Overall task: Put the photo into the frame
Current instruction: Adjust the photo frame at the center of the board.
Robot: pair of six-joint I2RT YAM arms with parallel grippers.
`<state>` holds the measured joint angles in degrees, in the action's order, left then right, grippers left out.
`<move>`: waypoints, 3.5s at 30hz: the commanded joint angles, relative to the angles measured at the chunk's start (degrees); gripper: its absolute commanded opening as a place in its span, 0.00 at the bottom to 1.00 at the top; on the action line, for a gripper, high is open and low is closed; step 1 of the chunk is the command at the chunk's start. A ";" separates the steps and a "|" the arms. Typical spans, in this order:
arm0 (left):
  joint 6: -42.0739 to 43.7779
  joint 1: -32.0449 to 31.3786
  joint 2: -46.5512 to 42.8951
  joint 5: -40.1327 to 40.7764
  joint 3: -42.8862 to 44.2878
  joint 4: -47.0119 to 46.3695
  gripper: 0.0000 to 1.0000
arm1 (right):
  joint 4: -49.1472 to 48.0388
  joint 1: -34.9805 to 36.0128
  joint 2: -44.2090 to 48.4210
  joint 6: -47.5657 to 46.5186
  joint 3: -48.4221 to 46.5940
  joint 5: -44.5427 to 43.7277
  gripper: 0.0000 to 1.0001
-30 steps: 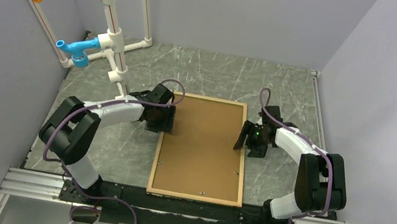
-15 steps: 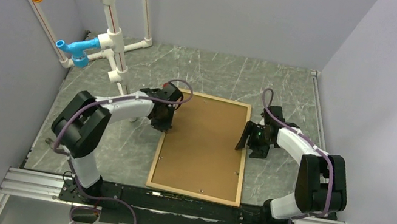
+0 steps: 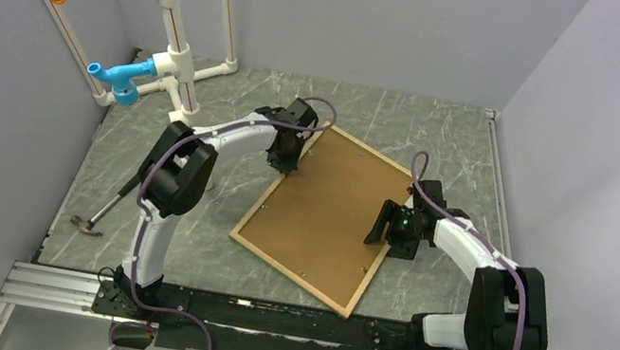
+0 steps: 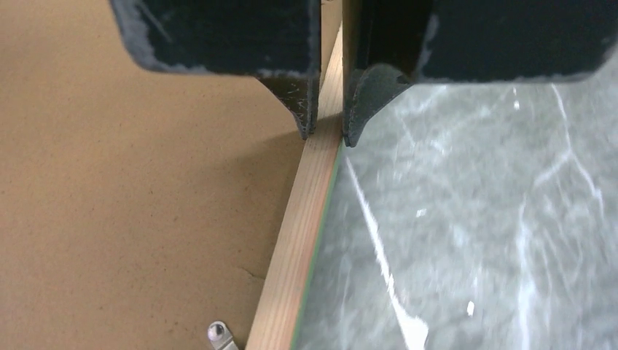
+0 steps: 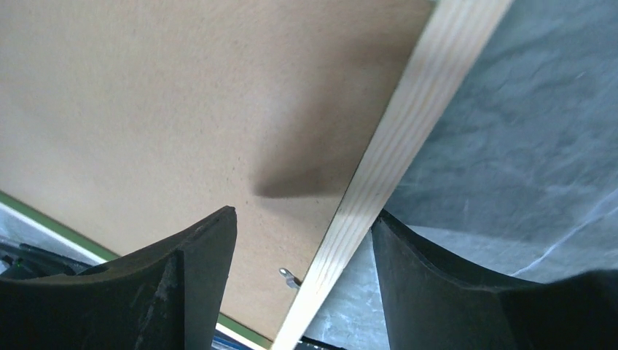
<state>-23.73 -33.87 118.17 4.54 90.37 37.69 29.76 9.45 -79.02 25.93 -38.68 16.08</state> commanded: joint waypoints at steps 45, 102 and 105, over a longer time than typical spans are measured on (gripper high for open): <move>-28.40 -12.85 -41.92 -3.97 -41.04 -0.82 0.85 | 2.25 7.68 6.79 4.99 -4.48 2.41 0.86; -16.88 -5.99 -23.04 -13.19 -29.61 -10.63 0.86 | -1.42 -15.42 -15.44 -1.49 -12.46 9.93 0.89; -15.41 -4.84 -21.99 -12.88 -25.72 -9.05 0.86 | -1.59 -15.52 -10.47 0.43 -7.54 10.55 0.89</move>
<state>-42.48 -39.53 95.37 -7.38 56.99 37.34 19.84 -7.84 -94.45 21.87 -52.31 18.98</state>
